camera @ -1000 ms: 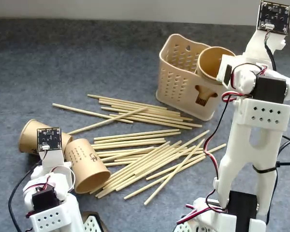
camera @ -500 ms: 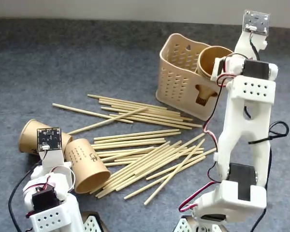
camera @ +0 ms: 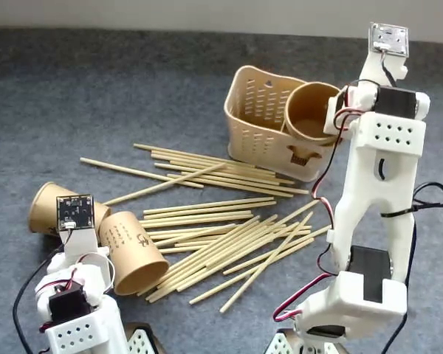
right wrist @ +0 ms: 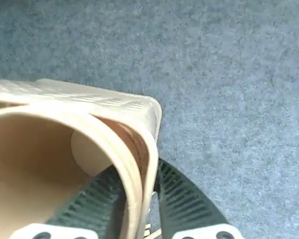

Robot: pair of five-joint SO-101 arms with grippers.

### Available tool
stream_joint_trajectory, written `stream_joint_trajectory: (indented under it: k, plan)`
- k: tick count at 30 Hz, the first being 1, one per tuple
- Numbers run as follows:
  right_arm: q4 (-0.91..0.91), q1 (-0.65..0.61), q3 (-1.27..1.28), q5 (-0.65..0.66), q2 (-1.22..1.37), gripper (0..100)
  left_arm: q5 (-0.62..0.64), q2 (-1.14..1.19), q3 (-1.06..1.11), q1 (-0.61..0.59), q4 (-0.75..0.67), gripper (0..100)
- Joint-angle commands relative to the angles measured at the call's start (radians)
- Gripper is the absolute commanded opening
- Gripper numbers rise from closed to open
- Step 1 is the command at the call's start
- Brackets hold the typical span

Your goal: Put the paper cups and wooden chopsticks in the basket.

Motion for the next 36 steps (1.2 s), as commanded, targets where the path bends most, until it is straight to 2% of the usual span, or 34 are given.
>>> stream_joint_trajectory:
  k: [1,20,30,36]
  plan:
    - [0.084,-0.038,-0.068,0.048,-0.013,0.6,-0.003,-0.015,0.019,0.016,0.002,1]
    - [0.292,-0.076,-0.104,0.155,-0.033,0.6,-0.003,-0.015,0.019,0.016,0.002,1]
    - [0.219,-0.101,-0.179,0.097,0.016,1.2,-0.003,-0.015,0.019,0.016,0.002,1]
    - [0.111,-0.102,-0.179,0.095,0.061,13.9,-0.003,-0.015,0.019,0.016,0.002,1]
